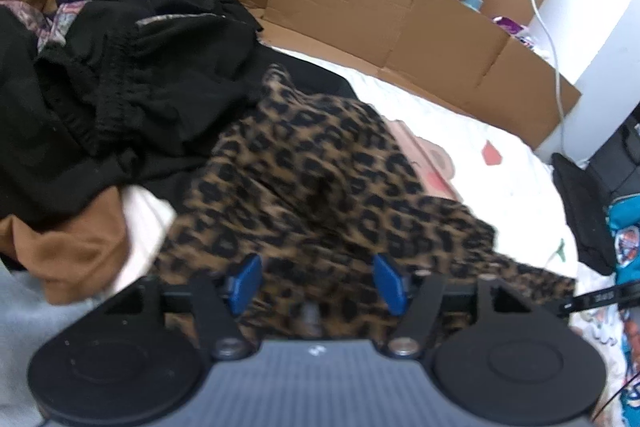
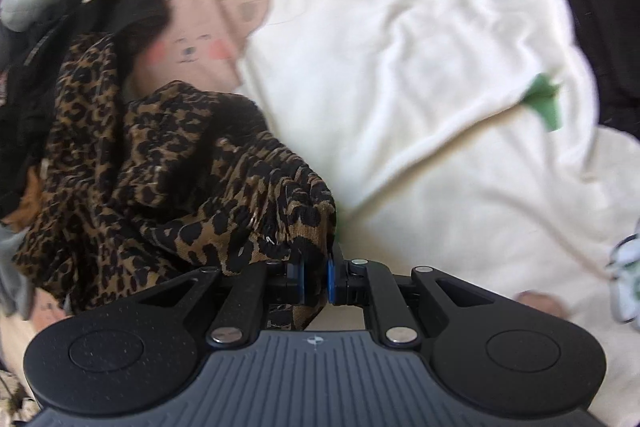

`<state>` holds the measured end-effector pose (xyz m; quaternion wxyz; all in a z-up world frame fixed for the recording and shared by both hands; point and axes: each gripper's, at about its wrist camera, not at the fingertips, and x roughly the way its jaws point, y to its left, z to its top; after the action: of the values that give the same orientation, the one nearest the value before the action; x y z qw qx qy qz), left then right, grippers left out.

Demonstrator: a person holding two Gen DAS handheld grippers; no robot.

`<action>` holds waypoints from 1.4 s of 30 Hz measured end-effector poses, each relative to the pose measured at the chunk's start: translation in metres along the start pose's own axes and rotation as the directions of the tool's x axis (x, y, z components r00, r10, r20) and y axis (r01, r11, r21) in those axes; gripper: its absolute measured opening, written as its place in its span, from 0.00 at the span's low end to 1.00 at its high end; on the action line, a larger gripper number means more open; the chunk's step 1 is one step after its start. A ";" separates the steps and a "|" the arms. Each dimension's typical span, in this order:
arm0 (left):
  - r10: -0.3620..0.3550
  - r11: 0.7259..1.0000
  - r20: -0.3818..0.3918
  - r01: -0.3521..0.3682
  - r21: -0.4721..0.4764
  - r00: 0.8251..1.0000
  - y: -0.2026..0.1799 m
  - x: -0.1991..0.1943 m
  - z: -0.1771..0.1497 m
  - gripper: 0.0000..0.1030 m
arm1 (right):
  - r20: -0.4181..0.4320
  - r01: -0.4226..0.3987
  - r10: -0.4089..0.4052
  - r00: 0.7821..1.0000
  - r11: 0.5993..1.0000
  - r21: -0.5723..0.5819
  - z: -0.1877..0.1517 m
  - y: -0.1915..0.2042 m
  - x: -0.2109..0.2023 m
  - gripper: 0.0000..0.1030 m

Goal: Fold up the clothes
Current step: 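Grasp the trousers waistband with the right gripper while the left gripper holds another edge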

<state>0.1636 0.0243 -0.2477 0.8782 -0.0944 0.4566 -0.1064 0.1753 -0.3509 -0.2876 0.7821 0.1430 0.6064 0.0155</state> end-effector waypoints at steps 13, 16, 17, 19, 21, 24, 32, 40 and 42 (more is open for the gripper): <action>0.052 0.998 -0.010 -0.051 0.036 0.999 0.001 0.046 0.016 0.85 | 0.046 0.179 -0.178 0.983 0.983 -0.029 0.031 -0.054 -0.025 0.08; 0.059 0.998 -0.012 -0.059 0.029 0.998 0.004 0.062 0.017 0.85 | 0.047 0.178 -0.177 0.983 0.984 -0.011 0.033 -0.060 -0.026 0.08; 0.062 0.998 -0.013 -0.061 0.027 0.998 0.005 0.068 0.017 0.85 | 0.047 0.178 -0.177 0.983 0.984 -0.013 0.032 -0.059 -0.026 0.08; 0.049 0.999 -0.028 -0.048 0.020 0.998 0.008 0.076 0.017 0.81 | 0.046 0.178 -0.177 0.983 0.984 -0.014 0.031 -0.057 -0.025 0.08; 0.027 0.999 -0.041 -0.027 0.018 0.999 0.010 0.083 0.016 0.75 | 0.046 0.172 -0.172 0.984 0.985 -0.006 0.029 -0.058 -0.025 0.08; 0.066 0.998 -0.095 -0.064 0.016 0.993 0.016 0.094 0.011 0.72 | 0.046 0.161 -0.161 0.986 0.987 0.005 0.026 -0.059 -0.024 0.08; 0.063 0.998 -0.078 -0.065 -0.026 0.995 0.030 0.101 0.009 0.73 | 0.059 0.126 -0.130 0.990 0.990 0.070 0.015 -0.065 -0.017 0.14; 0.059 0.998 -0.002 -0.059 -0.029 0.998 0.031 0.092 0.022 0.69 | 0.105 0.093 -0.120 0.987 0.969 0.227 -0.009 -0.074 -0.011 0.41; 0.063 0.998 -0.006 -0.063 -0.011 0.998 0.031 0.096 0.026 0.69 | 0.112 0.069 -0.104 0.988 0.958 0.277 -0.017 -0.074 -0.009 0.44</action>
<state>0.2417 0.0301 -0.3163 0.8792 -0.0847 0.4626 -0.0764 0.1455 -0.4197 -0.3008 0.7915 0.2232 0.5580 -0.1114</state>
